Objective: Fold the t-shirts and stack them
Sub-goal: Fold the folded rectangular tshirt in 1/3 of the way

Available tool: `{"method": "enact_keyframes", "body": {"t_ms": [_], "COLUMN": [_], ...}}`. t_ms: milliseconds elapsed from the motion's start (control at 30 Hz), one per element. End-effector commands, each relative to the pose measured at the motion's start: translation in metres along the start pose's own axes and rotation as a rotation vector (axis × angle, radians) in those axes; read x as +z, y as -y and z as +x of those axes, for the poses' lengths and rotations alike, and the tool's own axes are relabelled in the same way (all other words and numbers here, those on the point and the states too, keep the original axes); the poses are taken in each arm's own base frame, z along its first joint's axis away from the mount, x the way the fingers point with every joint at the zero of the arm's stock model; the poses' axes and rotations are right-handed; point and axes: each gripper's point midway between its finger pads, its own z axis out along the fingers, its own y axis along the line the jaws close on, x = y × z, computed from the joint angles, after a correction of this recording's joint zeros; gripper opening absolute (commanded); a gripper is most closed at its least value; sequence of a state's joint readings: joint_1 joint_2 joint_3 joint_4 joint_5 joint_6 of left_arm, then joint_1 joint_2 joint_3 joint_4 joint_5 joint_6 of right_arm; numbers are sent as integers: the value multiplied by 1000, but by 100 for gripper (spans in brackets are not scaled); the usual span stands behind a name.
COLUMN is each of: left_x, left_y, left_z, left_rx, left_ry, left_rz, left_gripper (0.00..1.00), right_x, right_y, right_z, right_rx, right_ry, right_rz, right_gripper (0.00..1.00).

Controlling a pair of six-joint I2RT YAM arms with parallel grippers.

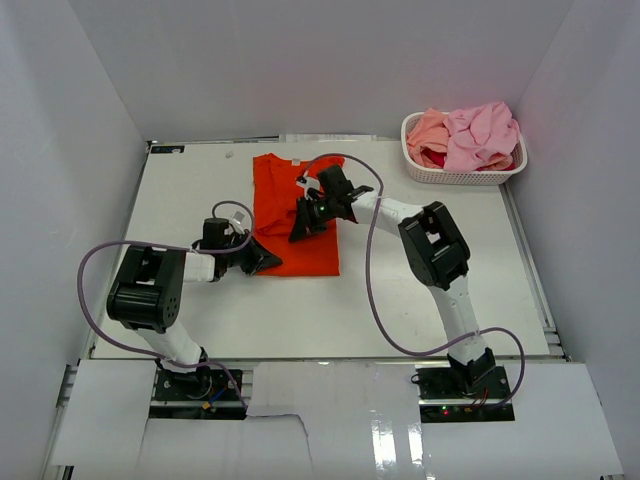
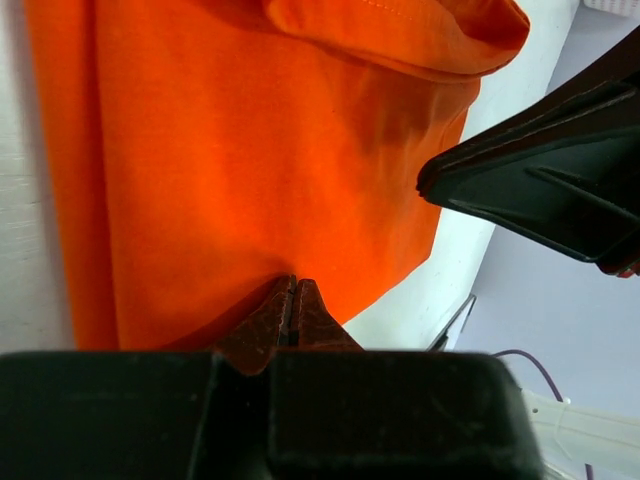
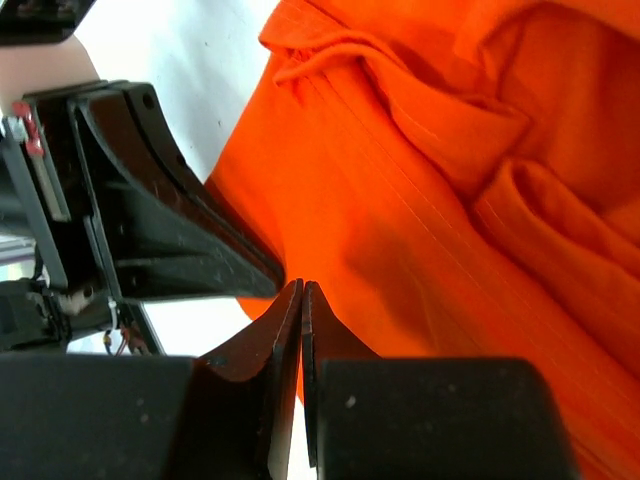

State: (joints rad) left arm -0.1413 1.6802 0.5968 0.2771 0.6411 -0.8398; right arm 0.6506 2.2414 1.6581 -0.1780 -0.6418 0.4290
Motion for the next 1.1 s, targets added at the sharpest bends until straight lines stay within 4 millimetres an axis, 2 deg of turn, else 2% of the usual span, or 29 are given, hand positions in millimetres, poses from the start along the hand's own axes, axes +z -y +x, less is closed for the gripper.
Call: {"method": "enact_keyframes", "body": {"t_ms": [0,200,500,933,1067], "left_x": [4,3,1,1,5], "left_y": [7,-9,-26,-37,-51], "left_z": [-8,-3,9,19,25], "left_rx": [58,38,5,-14,-44], "left_ry": [34,47,42,20,3], "left_rz": [7,-49,-94,-119,-156], "left_gripper": [0,0,0,0,0], "right_x": [12,29,43,58,61], "right_y": [-10,-1,8,34,41], "right_z": [-4,-4,-13,-26,-30], "right_rx": [-52,-59,-79,-115,-132], "right_ry": [-13,-38,-32,6,24], "right_rz": [16,49,84,167,192], "right_gripper": [8,8,8,8,8]}}
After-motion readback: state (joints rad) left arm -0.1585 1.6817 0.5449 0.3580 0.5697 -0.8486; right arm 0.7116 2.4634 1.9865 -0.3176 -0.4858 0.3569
